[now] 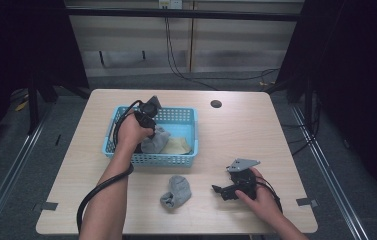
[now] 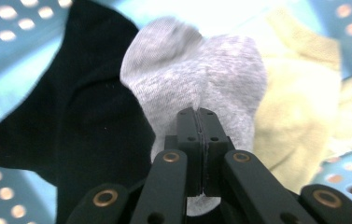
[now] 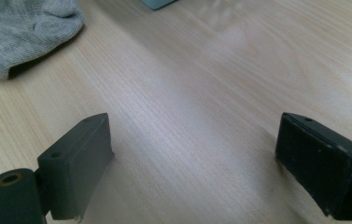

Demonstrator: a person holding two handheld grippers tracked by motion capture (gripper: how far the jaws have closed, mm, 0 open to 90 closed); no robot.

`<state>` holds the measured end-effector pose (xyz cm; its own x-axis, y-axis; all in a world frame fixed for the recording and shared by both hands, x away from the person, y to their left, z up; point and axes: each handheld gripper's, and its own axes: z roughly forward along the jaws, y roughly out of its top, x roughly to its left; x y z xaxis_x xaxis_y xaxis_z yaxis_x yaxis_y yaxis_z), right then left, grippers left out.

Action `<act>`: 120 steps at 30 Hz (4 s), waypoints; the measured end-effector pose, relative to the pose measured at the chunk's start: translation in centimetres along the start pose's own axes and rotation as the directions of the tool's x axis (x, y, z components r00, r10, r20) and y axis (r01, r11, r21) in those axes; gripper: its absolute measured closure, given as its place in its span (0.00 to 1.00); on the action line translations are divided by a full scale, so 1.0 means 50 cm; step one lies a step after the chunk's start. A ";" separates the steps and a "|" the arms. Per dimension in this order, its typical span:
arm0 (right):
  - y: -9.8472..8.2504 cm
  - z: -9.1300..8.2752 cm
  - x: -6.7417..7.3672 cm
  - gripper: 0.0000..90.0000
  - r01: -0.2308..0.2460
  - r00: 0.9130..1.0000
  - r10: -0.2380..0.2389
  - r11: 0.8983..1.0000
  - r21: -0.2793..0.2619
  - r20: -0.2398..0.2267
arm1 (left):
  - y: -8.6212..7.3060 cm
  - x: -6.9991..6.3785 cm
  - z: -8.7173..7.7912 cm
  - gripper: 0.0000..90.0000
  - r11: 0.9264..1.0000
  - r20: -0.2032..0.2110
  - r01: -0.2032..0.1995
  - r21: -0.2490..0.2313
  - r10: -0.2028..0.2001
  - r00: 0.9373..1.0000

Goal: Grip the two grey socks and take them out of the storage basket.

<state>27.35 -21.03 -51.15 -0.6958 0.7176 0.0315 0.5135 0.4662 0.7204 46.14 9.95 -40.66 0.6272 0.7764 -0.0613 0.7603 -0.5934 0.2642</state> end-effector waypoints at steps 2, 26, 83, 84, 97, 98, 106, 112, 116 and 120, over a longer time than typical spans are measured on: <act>0.000 0.000 0.000 0.12 0.001 1.000 -0.001 1.000 0.000 0.001 | 0.005 -0.004 -0.015 0.99 1.000 0.001 -0.017 -0.010 0.017 1.000; 0.000 -0.001 0.000 0.12 0.001 1.000 -0.001 1.000 0.004 0.000 | 0.032 -0.053 -0.143 0.99 0.995 0.059 -0.092 -0.044 0.094 0.994; 0.000 0.000 0.000 0.12 0.000 1.000 0.000 1.000 0.002 0.001 | -0.063 -0.347 -0.152 0.99 0.867 0.218 -0.497 -0.037 0.492 0.843; 0.000 0.000 0.000 0.12 0.000 1.000 0.000 1.000 0.002 0.001 | -0.065 -0.347 -0.145 0.99 0.873 0.231 -0.487 -0.036 0.482 0.846; 0.000 0.000 0.000 0.12 0.000 1.000 0.000 1.000 0.002 0.001 | -0.079 -0.345 -0.102 0.84 0.882 0.238 -0.470 -0.030 0.463 0.854; 0.000 0.000 0.000 0.12 0.000 1.000 0.000 1.000 0.002 0.001 | -0.079 -0.344 -0.103 0.82 0.881 0.234 -0.473 -0.030 0.466 0.853; 0.000 0.000 0.000 0.12 0.000 1.000 0.000 1.000 0.002 0.001 | -0.087 -0.321 -0.105 0.62 0.907 0.212 -0.421 -0.036 0.418 0.883; 0.000 0.000 0.000 0.12 -0.001 1.000 0.001 1.000 0.003 0.001 | -0.108 -0.301 -0.101 0.51 0.922 0.211 -0.384 -0.044 0.384 0.899; 0.000 0.000 0.000 0.12 0.001 1.000 -0.001 1.000 0.002 0.001 | -0.126 -0.285 -0.092 0.45 0.931 0.210 -0.361 -0.059 0.365 0.907; 0.000 0.000 0.000 0.12 0.001 1.000 -0.001 1.000 0.002 0.001 | -0.144 -0.267 -0.084 0.42 0.940 0.215 -0.335 -0.065 0.341 0.915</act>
<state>27.35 -21.04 -51.14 -0.6960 0.7174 0.0303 0.5138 0.4681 0.7189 31.59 4.77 -37.72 0.8694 0.4627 -0.1731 0.4938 -0.8038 0.3316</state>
